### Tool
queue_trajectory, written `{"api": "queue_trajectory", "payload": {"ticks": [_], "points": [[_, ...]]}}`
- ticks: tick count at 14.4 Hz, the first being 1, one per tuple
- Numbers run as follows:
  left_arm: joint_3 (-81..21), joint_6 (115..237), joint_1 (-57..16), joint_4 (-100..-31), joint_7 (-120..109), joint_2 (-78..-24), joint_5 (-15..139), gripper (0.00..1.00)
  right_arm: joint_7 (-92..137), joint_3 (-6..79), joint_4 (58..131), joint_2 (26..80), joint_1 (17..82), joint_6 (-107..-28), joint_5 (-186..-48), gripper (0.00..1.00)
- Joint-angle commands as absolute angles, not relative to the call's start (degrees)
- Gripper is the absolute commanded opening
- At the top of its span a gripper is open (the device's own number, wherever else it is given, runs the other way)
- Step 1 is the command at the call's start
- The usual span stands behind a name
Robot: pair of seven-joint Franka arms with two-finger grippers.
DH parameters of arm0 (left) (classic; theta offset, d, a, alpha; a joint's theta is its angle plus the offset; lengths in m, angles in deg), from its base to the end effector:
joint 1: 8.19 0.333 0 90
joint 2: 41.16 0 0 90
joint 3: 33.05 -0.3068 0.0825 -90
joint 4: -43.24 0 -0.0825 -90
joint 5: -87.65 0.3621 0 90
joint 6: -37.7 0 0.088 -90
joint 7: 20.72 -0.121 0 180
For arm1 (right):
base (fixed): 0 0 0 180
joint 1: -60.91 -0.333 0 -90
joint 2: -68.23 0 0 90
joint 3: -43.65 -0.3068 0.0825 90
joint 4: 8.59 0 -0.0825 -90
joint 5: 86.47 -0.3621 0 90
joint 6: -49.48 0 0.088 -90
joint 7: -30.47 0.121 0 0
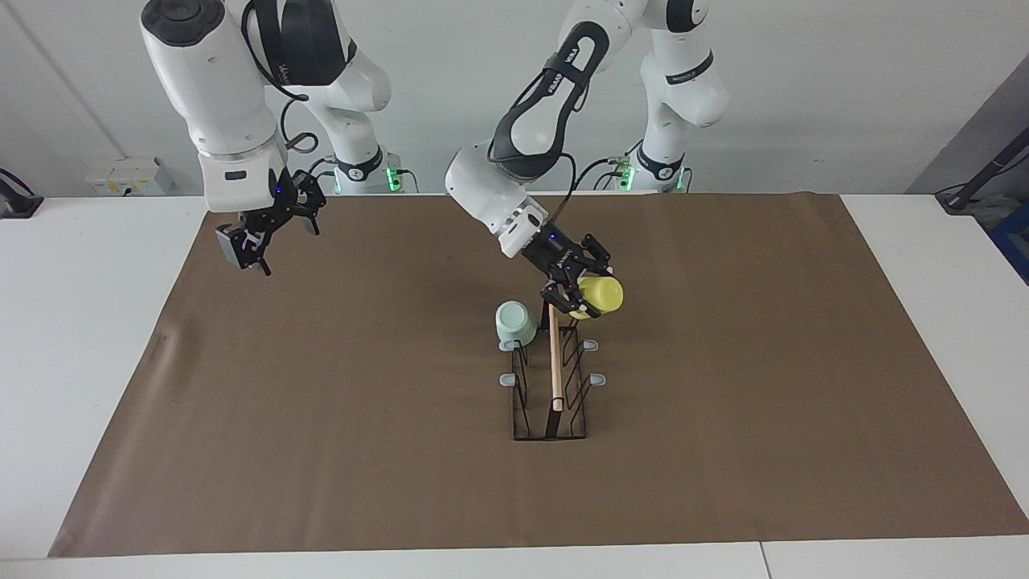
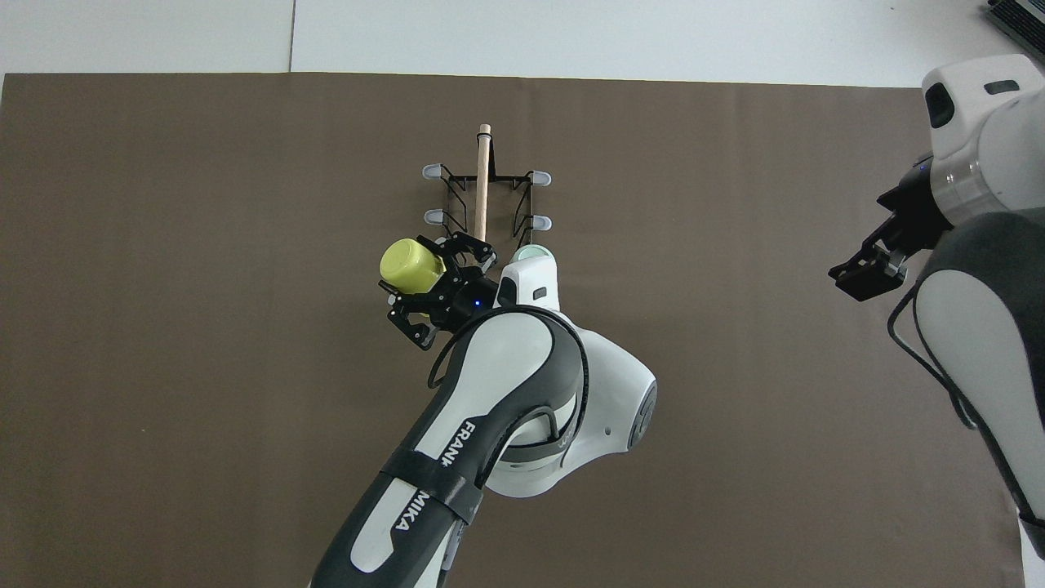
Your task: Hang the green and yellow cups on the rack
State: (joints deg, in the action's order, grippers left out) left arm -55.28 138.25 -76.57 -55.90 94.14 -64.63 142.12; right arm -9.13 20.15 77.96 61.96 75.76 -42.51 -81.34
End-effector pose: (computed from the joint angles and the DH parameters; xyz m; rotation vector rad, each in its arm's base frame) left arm 0.4648 -0.3967 0.3759 -2.1414 -0.9262 -1.2617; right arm 0.5622 0.0629 0.5762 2.8272 1.2683 -0.0271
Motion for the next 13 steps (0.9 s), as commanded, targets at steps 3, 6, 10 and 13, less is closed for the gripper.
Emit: {"api": "queue_trajectory", "payload": {"ticks": [3,6,10,13], "points": [[-56.07,137.54,-77.80,-56.08,95.12,-64.36,141.44,1.00,8.98,19.30,77.45,63.04,76.20,-41.05,-85.32,1.00],[-56.16,136.66,-77.54,-54.58,94.69,-64.36,141.43,1.00,12.80,19.74,78.50,63.40,77.43,-41.31,-86.29,1.00],[-56.43,137.98,-73.69,-50.54,91.01,-62.27,140.21,1.00,12.10,19.83,79.03,63.84,82.26,-41.84,-85.94,1.00],[-56.51,141.40,-69.65,-50.27,82.93,-56.73,135.65,1.00,15.68,19.92,78.16,63.84,82.35,-43.06,-85.41,1.00]]}}
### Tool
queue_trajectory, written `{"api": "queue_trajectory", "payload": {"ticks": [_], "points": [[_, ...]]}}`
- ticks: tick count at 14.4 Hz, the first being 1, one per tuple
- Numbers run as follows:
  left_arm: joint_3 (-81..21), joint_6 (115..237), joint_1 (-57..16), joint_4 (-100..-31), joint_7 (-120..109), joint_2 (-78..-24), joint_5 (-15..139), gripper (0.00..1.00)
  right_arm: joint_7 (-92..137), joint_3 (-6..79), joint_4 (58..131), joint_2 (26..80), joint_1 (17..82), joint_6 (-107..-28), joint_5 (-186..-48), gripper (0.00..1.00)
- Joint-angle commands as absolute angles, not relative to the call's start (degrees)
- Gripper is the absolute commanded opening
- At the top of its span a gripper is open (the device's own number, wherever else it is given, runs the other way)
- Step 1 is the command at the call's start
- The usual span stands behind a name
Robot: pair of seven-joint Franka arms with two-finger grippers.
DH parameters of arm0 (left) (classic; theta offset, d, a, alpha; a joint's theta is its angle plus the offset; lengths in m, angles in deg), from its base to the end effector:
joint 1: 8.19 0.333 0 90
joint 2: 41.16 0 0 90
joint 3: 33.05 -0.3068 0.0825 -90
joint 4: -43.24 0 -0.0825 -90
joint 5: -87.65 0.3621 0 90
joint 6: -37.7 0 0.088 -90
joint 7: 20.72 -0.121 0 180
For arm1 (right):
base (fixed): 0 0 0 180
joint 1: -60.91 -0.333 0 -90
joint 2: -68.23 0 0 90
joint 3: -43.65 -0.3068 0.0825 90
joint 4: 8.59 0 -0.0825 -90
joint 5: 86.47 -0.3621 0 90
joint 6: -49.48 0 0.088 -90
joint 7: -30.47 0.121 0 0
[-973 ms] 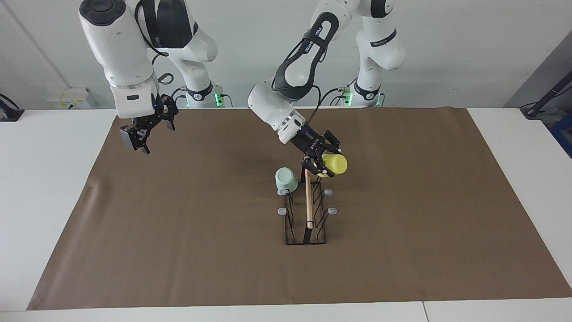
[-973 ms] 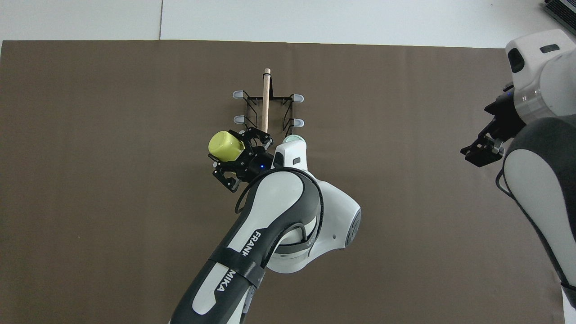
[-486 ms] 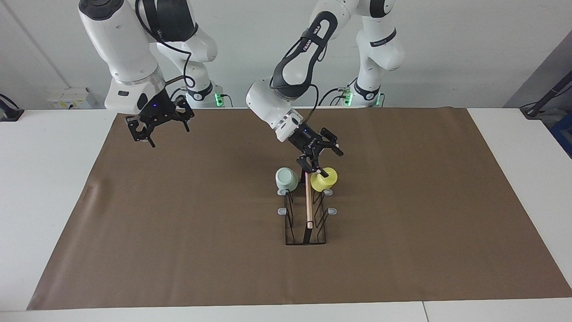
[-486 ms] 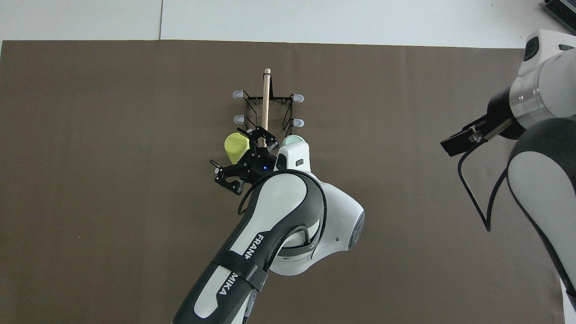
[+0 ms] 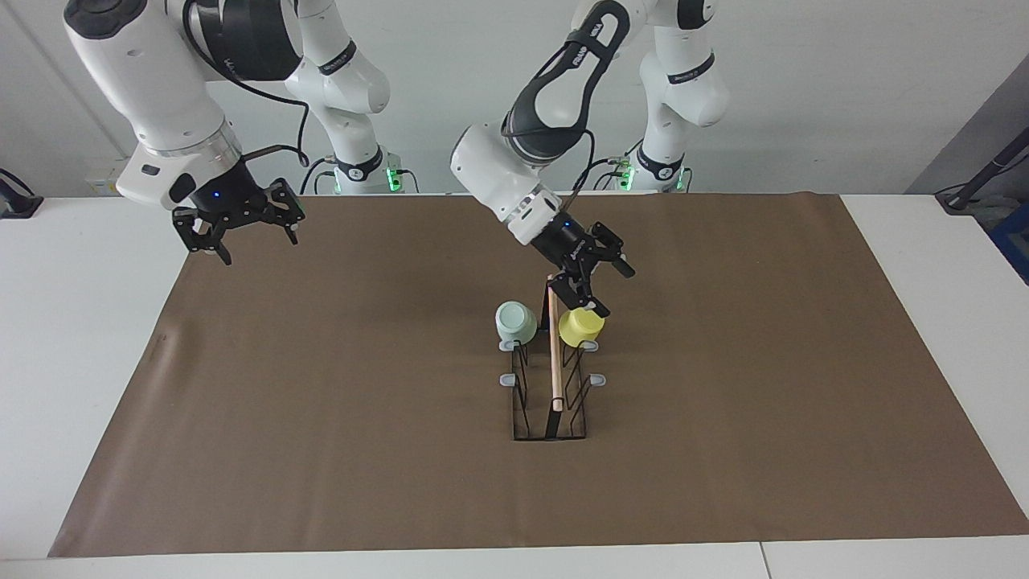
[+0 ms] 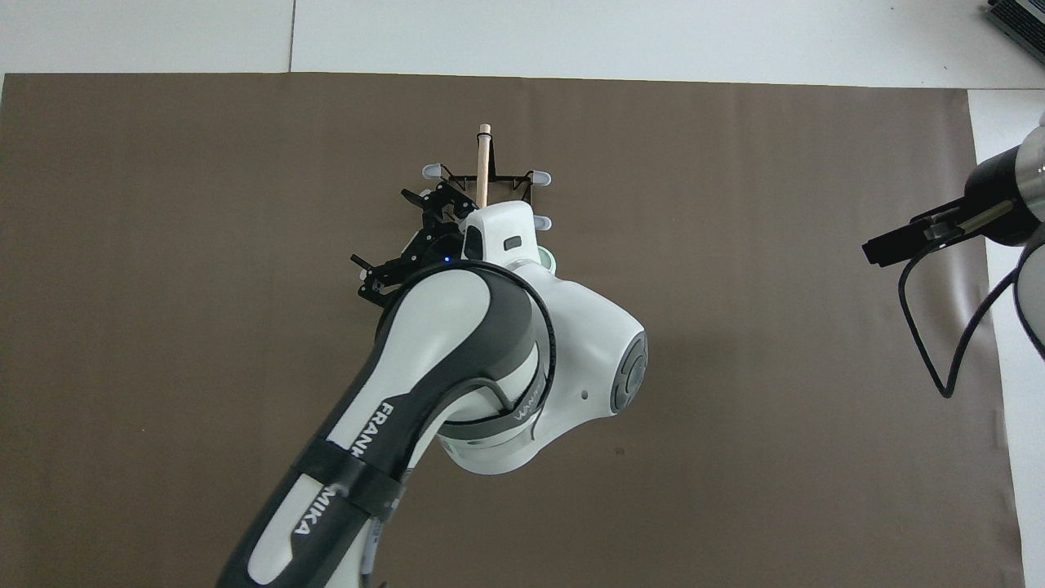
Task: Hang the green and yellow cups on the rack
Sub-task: 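Open the left gripper and withdraw it from the rack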
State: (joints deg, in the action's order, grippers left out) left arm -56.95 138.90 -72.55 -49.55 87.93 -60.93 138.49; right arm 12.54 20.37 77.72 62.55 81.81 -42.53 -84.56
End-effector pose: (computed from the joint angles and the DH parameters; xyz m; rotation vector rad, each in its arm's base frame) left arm 0.5053 -0.3669 0.4566 -2.1986 -1.0739 -1.2162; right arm 0.5634 0.0087 0.5833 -3.0881 -0.5517 -0.0143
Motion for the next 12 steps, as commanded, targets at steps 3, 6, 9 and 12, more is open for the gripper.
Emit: {"api": "queue_trajectory", "payload": {"ticks": [3,6,9,12], "points": [[-56.42,145.95,-62.89,-50.54,75.73,-53.73,129.87,1.00,22.37,19.74,73.60,63.40,81.92,-39.75,-85.94,1.00],[-56.43,152.11,-56.73,-51.41,67.81,-53.29,124.05,1.00,23.53,20.44,70.33,62.69,79.30,-36.39,-86.29,1.00],[-56.34,159.23,-49.96,-52.12,60.96,-53.11,117.99,1.00,23.53,36.66,70.24,62.69,64.82,-37.18,-87.95,1.00],[-56.25,163.45,-43.90,-52.12,50.95,-53.02,109.47,1.00,26.41,39.34,71.90,62.96,61.79,-37.35,-88.49,1.00]]}}
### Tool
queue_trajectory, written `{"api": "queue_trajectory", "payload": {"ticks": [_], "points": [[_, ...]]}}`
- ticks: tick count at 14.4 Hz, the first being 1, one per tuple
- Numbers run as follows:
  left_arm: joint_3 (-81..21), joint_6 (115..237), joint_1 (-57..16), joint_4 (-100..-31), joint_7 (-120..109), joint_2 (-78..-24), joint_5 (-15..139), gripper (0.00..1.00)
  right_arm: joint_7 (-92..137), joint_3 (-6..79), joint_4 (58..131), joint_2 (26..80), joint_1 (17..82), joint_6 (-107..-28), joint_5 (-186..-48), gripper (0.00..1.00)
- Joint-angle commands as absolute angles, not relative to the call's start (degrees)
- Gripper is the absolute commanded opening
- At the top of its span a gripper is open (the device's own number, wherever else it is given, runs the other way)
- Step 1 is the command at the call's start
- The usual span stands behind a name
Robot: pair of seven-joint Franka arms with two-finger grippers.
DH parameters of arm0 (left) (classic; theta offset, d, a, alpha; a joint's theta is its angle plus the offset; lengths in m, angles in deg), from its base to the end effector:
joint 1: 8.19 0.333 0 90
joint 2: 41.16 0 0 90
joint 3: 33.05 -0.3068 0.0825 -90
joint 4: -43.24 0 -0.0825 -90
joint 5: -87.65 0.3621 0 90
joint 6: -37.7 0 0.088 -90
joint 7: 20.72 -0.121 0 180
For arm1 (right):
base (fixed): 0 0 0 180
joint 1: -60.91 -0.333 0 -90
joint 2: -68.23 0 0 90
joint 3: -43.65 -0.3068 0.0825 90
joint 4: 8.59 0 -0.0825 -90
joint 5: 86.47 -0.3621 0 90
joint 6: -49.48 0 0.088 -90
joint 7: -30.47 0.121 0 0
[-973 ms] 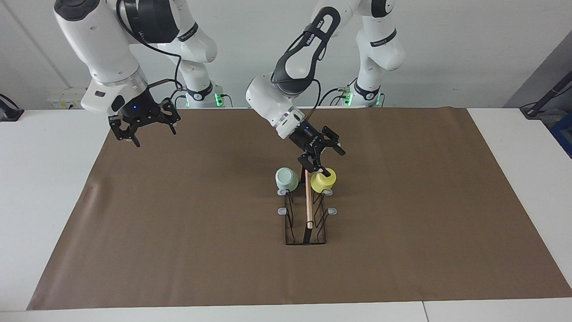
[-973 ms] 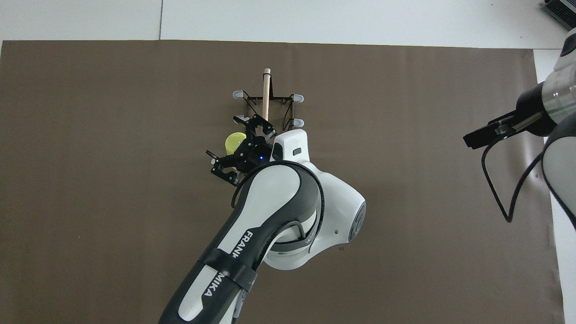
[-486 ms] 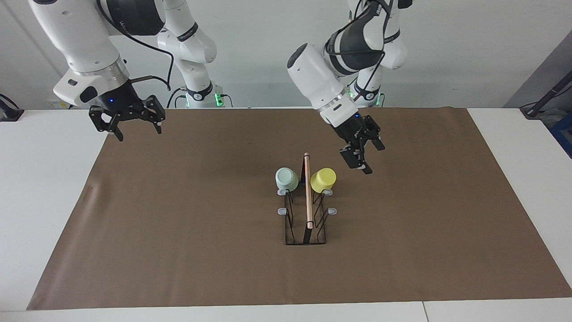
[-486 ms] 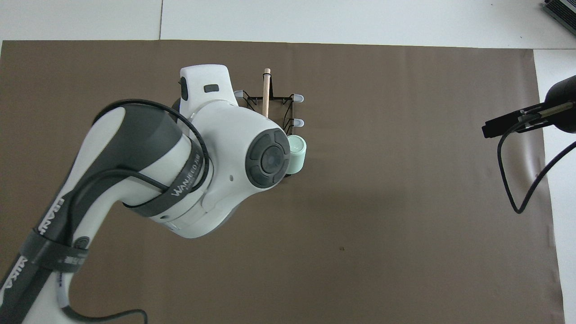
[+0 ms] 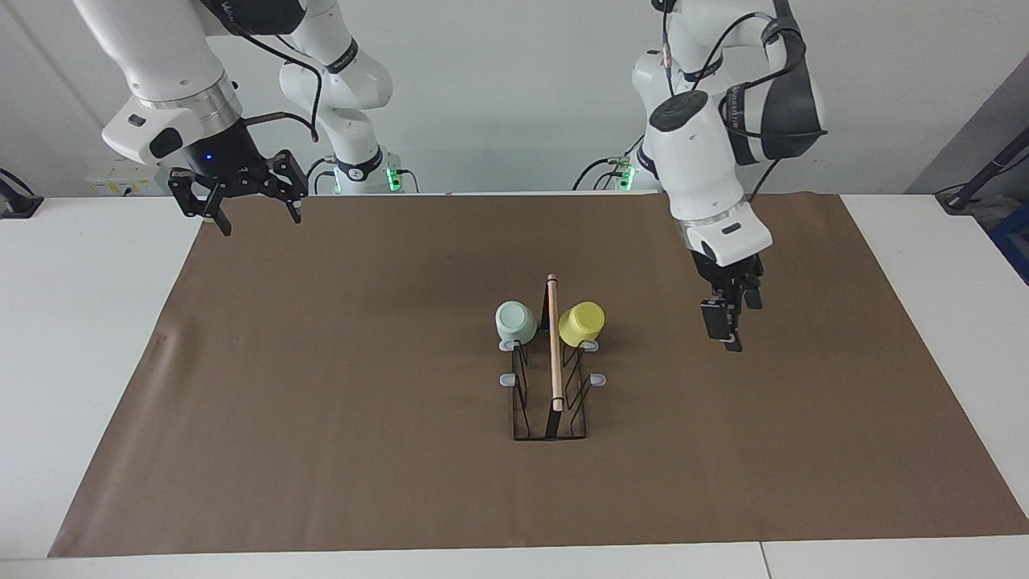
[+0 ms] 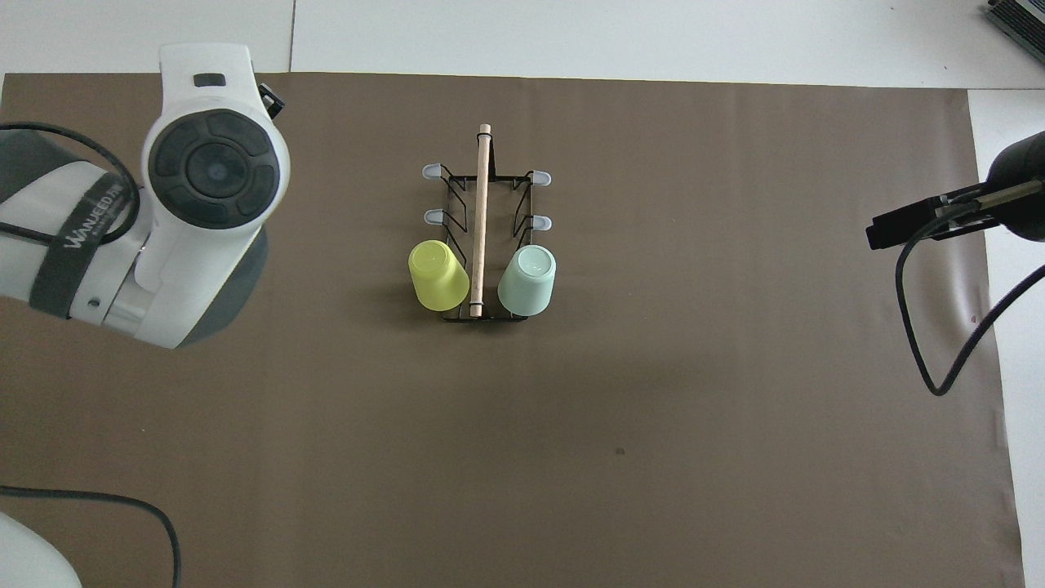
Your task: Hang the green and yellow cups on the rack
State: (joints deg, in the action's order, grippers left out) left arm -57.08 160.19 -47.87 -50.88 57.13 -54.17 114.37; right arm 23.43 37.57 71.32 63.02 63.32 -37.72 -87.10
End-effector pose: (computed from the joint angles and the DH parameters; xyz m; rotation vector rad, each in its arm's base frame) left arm 0.6123 -0.1692 0.5114 -2.6087 -1.2030 -0.8344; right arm 0.5549 0.0339 0.6266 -3.1079 -0.2915 -0.0584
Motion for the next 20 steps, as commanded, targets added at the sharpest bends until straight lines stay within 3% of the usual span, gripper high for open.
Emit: {"api": "queue_trajectory", "payload": {"ticks": [1,5,10,15,20], "points": [[-56.25,164.60,-41.96,-52.12,47.00,-53.02,106.57,1.00,28.17,40.39,72.70,63.31,60.48,-37.35,-88.58,1.00],[-56.34,165.05,-34.14,-52.12,27.93,-51.27,93.22,1.00,28.36,48.99,71.83,63.05,55.73,-35.08,-92.17,1.00],[-56.25,160.23,-27.80,-52.73,10.95,-47.06,86.95,1.00,27.92,49.27,72.44,62.87,56.25,-37.88,-91.65,1.00],[-55.90,150.22,-25.87,-51.94,0.57,-42.13,85.45,1.00,28.27,49.36,73.49,63.31,56.07,-37.17,-91.65,1.00],[-33.00,141.08,-8.13,-51.42,-1.91,-38.96,85.89,1.00,28.27,49.36,73.32,63.22,55.73,-37.09,-91.39,1.00]]}}
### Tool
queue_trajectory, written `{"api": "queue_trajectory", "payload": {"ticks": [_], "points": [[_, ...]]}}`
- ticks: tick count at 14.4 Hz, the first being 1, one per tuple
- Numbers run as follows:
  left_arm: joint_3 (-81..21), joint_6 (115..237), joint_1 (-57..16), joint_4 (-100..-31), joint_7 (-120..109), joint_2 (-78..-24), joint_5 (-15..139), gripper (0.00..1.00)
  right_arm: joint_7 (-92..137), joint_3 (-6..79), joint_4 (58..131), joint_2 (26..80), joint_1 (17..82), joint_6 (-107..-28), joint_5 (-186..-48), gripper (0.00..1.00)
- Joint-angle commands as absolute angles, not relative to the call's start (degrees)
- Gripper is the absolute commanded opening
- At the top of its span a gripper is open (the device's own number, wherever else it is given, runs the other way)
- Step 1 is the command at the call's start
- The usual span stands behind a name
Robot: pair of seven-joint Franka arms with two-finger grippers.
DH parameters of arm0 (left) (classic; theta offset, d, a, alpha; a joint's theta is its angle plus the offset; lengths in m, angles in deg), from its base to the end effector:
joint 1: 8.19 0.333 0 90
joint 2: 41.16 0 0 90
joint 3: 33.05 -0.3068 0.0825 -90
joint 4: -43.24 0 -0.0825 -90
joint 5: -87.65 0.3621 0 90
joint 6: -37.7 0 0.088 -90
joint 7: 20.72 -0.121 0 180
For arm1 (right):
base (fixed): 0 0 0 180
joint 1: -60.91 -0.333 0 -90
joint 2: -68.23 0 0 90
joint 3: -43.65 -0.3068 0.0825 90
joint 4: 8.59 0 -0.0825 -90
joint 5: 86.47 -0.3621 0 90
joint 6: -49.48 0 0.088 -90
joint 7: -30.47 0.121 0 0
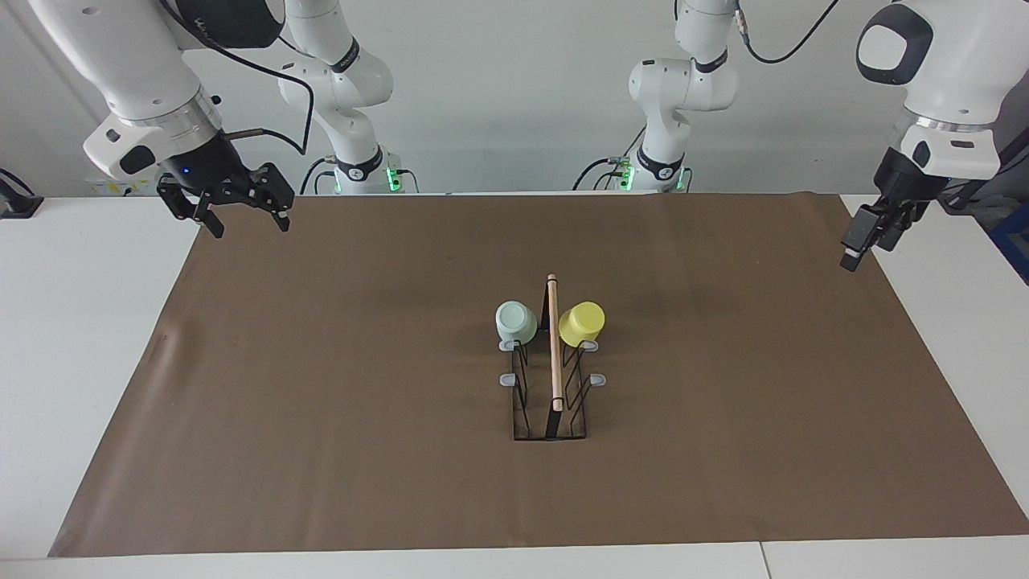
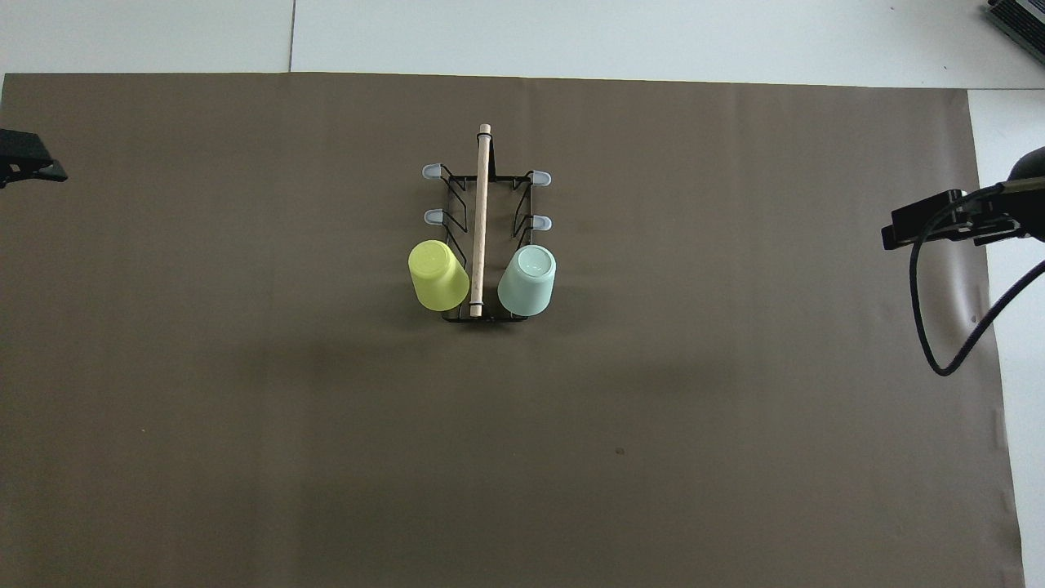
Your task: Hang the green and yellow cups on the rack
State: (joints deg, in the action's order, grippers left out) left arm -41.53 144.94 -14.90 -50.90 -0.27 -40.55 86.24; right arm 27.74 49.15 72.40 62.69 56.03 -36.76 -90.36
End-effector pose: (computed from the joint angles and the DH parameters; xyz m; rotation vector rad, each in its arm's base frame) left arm 0.5597 0.0155 0.6040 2.9981 0.5960 0.3560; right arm 0.5555 0.0054 0.6137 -3.0823 -0.0640 0.0045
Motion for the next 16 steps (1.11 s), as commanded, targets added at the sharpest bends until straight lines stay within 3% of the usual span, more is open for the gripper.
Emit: {"api": "queue_trajectory", "payload": {"ticks": [1,7,11,16], "points": [[-30.70,138.18,-6.89,-50.72,-2.60,-38.52,85.89,1.00,28.27,49.36,73.32,63.22,55.64,-37.09,-91.39,1.00],[-29.97,123.68,-7.67,-47.38,-20.00,-38.43,87.21,1.00,28.18,49.45,72.88,63.31,55.81,-36.48,-91.22,1.00],[-30.24,121.72,-8.72,-47.63,-25.20,-38.26,88.34,1.00,28.18,49.28,71.22,63.31,55.55,-33.41,-90.86,1.00],[-25.14,121.37,-4.06,-46.59,-25.20,-38.52,87.91,1.00,28.36,48.83,69.36,62.79,56.07,-33.04,-90.86,1.00]]}}
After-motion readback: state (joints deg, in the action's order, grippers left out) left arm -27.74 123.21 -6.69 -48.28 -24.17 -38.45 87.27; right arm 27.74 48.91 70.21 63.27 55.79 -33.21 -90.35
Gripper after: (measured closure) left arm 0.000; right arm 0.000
